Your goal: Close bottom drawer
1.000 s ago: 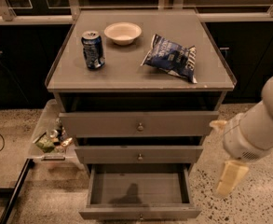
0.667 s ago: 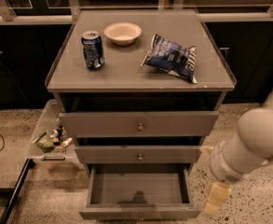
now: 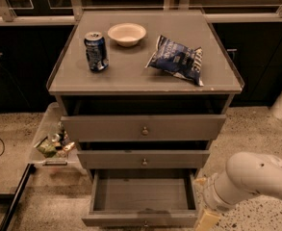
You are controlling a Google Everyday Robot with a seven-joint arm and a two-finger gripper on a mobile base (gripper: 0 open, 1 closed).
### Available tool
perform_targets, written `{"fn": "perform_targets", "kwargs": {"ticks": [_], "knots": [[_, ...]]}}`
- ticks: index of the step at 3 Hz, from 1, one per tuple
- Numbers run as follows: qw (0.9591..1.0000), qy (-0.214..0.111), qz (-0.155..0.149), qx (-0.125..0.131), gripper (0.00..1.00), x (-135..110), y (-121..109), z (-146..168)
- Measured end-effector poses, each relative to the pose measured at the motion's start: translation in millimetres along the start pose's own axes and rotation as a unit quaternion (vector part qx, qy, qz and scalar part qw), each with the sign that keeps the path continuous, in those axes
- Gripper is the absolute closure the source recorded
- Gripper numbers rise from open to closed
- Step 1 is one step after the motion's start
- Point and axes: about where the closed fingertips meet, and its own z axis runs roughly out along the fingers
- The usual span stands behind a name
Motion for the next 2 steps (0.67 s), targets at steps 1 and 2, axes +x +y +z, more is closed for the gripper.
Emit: {"fn": "perform_targets", "kwargs": {"ticks": [1,2], "knots": [[0.9999,-0.012,-0.002,-0.009,0.43,17.2,5.5,42.1],[0.9998,-0.015,0.000,-0.011,0.66,17.5,6.4,47.3]]}}
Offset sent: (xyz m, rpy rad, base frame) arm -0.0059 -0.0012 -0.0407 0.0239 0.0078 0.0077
